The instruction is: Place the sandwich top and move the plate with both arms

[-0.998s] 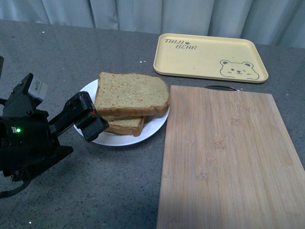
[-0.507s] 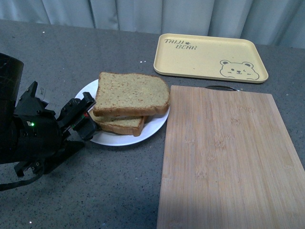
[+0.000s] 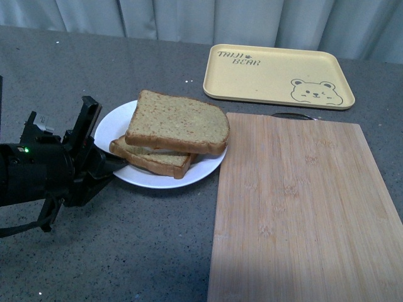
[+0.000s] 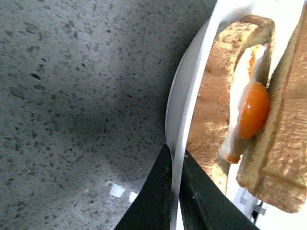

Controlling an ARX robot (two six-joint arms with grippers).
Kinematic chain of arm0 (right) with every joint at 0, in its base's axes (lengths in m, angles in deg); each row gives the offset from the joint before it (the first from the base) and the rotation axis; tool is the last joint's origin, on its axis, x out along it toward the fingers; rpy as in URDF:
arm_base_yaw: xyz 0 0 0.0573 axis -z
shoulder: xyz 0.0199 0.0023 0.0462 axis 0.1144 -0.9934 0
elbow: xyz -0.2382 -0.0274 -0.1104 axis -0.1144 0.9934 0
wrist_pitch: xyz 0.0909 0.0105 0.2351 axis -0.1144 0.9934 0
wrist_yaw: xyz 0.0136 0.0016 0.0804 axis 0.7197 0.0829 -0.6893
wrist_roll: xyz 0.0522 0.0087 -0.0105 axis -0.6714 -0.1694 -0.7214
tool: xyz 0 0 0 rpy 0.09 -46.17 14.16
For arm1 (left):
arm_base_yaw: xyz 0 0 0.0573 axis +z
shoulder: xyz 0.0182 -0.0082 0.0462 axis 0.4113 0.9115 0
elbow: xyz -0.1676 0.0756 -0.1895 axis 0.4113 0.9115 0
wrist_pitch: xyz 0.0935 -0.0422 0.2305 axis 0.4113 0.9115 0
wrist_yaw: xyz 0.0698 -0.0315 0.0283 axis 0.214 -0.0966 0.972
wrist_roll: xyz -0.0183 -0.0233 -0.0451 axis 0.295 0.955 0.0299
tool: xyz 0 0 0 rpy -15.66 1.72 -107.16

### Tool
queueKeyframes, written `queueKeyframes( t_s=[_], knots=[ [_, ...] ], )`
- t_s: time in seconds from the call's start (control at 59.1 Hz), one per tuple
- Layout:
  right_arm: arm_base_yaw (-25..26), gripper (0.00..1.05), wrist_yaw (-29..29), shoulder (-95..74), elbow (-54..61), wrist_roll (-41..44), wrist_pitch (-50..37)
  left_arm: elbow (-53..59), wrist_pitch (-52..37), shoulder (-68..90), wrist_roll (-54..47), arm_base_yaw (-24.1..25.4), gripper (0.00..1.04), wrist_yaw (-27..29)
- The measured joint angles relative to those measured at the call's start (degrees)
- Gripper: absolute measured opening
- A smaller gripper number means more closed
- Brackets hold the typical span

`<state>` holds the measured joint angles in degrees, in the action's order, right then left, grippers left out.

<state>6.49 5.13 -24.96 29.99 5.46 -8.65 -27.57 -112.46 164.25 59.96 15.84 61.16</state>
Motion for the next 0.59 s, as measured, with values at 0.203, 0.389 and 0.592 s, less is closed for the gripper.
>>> queueKeyframes(
  t_s=[0.203, 0.389, 0.592],
  knots=[
    [0.0, 0.95, 0.0, 0.0, 0.0, 0.0, 0.0, 0.66, -6.99, -0.44, 7.28, -0.5, 0.04, -0.96],
    [0.0, 0.95, 0.0, 0.0, 0.0, 0.0, 0.0, -5.22, -4.13, -1.31, 11.32, -3.32, 0.04, 1.84],
    [0.0, 0.95, 0.0, 0.0, 0.0, 0.02, 0.0, -17.66, 2.27, 1.86, 13.2, -7.56, 0.04, 3.85]
  ],
)
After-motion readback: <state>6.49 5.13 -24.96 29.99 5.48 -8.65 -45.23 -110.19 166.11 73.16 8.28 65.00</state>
